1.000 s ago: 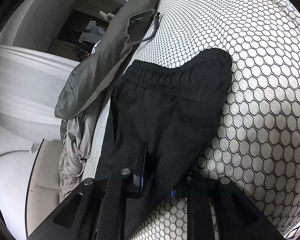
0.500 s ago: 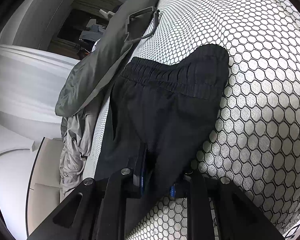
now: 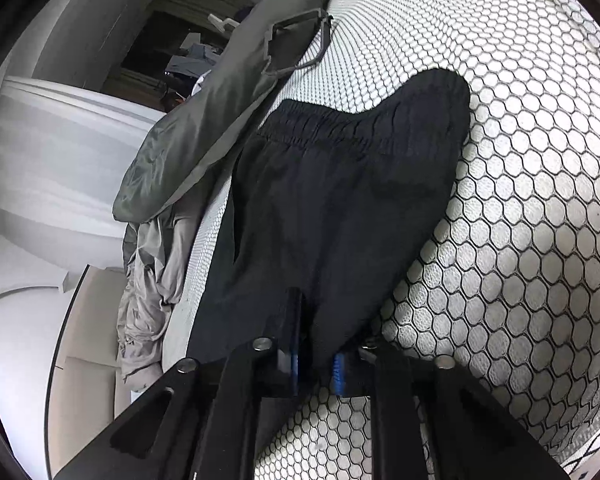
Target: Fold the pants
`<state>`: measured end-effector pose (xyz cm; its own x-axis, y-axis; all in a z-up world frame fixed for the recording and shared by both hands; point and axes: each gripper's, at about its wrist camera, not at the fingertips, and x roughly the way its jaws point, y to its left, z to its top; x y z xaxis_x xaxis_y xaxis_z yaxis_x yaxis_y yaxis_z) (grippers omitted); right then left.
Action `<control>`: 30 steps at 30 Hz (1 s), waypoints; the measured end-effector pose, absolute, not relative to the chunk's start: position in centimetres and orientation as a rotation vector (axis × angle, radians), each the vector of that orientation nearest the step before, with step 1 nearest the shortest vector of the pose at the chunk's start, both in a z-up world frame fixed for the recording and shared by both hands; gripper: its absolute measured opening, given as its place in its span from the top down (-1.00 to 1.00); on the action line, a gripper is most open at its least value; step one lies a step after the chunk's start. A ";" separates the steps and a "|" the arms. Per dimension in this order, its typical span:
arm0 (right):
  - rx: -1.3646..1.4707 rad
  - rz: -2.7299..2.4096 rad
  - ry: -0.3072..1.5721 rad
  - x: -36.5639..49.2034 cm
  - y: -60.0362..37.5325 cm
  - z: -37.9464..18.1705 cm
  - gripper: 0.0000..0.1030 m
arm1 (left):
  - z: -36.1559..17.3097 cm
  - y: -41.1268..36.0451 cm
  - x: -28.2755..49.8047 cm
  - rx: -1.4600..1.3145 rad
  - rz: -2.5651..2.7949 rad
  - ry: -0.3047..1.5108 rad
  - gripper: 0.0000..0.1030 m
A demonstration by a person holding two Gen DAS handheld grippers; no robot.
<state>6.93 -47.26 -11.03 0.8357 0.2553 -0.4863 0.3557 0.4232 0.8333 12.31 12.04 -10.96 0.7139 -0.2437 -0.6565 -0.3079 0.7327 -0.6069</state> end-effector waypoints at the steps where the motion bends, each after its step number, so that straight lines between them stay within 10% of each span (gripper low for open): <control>1: 1.156 -0.072 0.603 6.8 -47.4 -10.9 0.83 | -10.9 12.4 11.6 -0.777 0.041 0.789 0.73; 16: 1.234 -0.107 0.614 6.3 -49.4 -12.2 0.77 | -11.0 15.3 9.7 -0.802 0.025 0.792 0.64; 25: 1.189 -0.106 0.636 6.8 -48.6 -11.7 0.77 | -9.1 17.9 7.8 -0.698 0.222 0.720 0.11; 27: 1.184 -0.109 0.636 6.7 -48.6 -11.8 0.77 | -9.9 19.9 8.2 -0.770 0.238 0.718 0.65; 30: 1.179 -0.112 0.638 7.0 -48.5 -11.8 0.77 | -10.2 21.7 7.3 -0.853 0.221 0.692 0.92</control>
<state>6.96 -48.49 -11.78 0.8201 0.2415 -0.5188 0.4038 0.3982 0.8236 7.25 21.68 -10.23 0.7625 -0.0879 -0.6410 -0.4434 0.6506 -0.6165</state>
